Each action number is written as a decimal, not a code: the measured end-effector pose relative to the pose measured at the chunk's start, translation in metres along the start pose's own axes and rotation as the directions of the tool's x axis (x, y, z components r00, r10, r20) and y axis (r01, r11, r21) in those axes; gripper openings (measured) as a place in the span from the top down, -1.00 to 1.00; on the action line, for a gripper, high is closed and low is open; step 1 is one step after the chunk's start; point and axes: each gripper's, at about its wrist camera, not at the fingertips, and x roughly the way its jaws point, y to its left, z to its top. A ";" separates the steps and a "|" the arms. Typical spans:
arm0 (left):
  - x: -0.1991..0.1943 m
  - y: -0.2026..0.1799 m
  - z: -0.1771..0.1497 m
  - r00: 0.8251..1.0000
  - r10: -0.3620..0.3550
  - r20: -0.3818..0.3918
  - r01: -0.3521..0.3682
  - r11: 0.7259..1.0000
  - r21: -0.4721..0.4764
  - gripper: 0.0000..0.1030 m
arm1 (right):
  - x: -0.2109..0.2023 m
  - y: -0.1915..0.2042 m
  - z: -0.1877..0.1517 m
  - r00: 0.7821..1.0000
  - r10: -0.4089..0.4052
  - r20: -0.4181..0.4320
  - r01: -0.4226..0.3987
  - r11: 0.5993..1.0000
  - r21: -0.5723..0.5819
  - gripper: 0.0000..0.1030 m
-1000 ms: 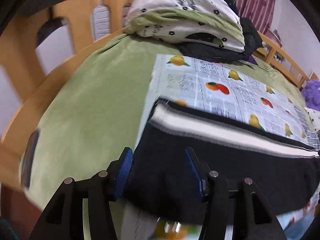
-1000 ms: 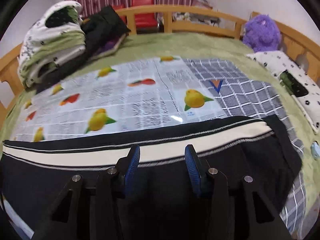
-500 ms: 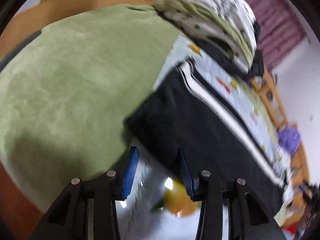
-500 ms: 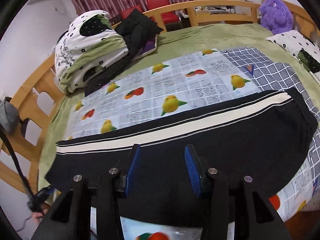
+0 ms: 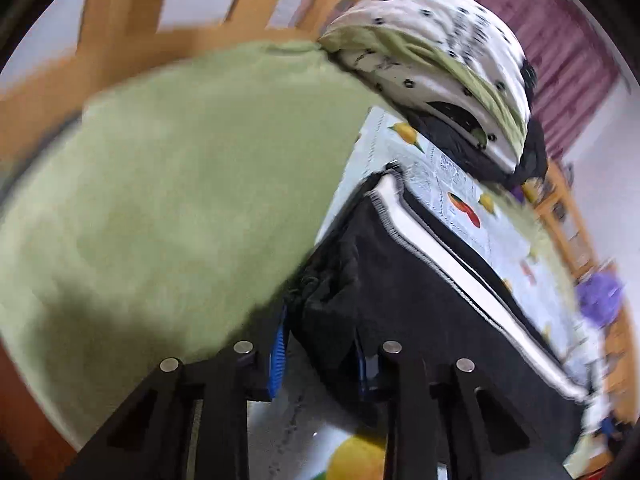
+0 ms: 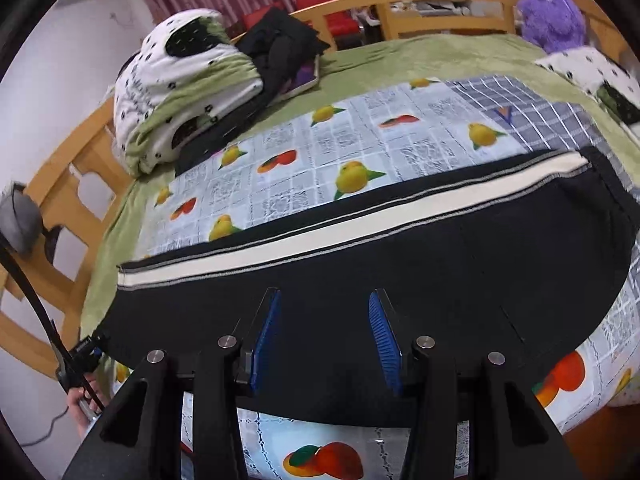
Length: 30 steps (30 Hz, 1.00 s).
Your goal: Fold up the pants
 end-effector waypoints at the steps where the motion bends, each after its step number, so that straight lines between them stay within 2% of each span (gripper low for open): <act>1: -0.010 -0.014 0.005 0.999 0.014 0.029 -0.016 0.999 0.048 0.55 | -0.001 -0.006 0.000 1.000 -0.010 0.004 0.010 1.000 0.009 0.11; 4: -0.044 -0.072 0.015 0.993 0.035 0.116 -0.058 0.978 0.201 0.58 | -0.002 -0.023 -0.002 1.000 -0.019 0.004 0.018 0.999 0.027 0.11; 8: -0.079 -0.172 0.006 0.985 -0.022 0.174 -0.046 0.925 0.376 0.60 | -0.005 -0.053 -0.003 1.000 -0.017 -0.008 0.017 0.997 0.075 0.11; 10: -0.085 -0.215 -0.008 0.984 -0.067 0.165 -0.014 0.895 0.445 0.62 | -0.006 -0.069 -0.004 1.000 0.017 -0.018 -0.015 0.993 0.114 0.12; 12: -0.085 -0.268 -0.034 0.984 -0.111 0.138 0.022 0.849 0.528 0.62 | -0.012 -0.084 -0.005 0.997 0.071 -0.010 -0.068 0.985 0.158 0.13; 13: -0.082 -0.297 -0.053 0.985 -0.132 0.115 0.042 0.818 0.574 0.63 | -0.016 -0.089 -0.006 0.997 0.079 0.001 -0.078 0.982 0.174 0.13; 17: -0.060 -0.369 -0.121 0.983 -0.183 0.005 0.133 0.731 0.669 0.63 | -0.032 -0.108 -0.012 0.997 0.063 0.039 -0.070 0.976 0.205 0.13; 20: -0.045 -0.395 -0.169 0.972 -0.216 -0.088 0.213 0.674 0.708 0.63 | -0.041 -0.115 -0.017 0.998 0.031 0.054 -0.041 0.980 0.196 0.13; 22: -0.030 -0.404 -0.201 0.961 -0.209 -0.182 0.275 0.631 0.726 0.63 | -0.045 -0.117 -0.019 0.998 0.015 0.057 -0.025 0.983 0.182 0.13; 23: -0.027 -0.404 -0.215 0.953 -0.203 -0.226 0.304 0.618 0.725 0.63 | -0.045 -0.118 -0.020 0.998 0.003 0.056 -0.012 0.985 0.172 0.13; 27: -0.022 -0.390 -0.227 0.919 -0.167 -0.358 0.382 0.608 0.697 0.52 | -0.042 -0.115 -0.021 0.999 -0.011 0.045 0.005 0.992 0.125 0.13; 29: -0.038 -0.380 -0.213 0.913 -0.206 -0.352 0.402 0.602 0.690 0.48 | -0.037 -0.109 -0.021 0.999 -0.012 0.032 0.009 0.996 0.088 0.13; 30: -0.046 -0.375 -0.205 0.915 -0.220 -0.337 0.399 0.602 0.691 0.23 | -0.033 -0.104 -0.021 1.000 -0.010 0.024 0.008 0.998 0.065 0.13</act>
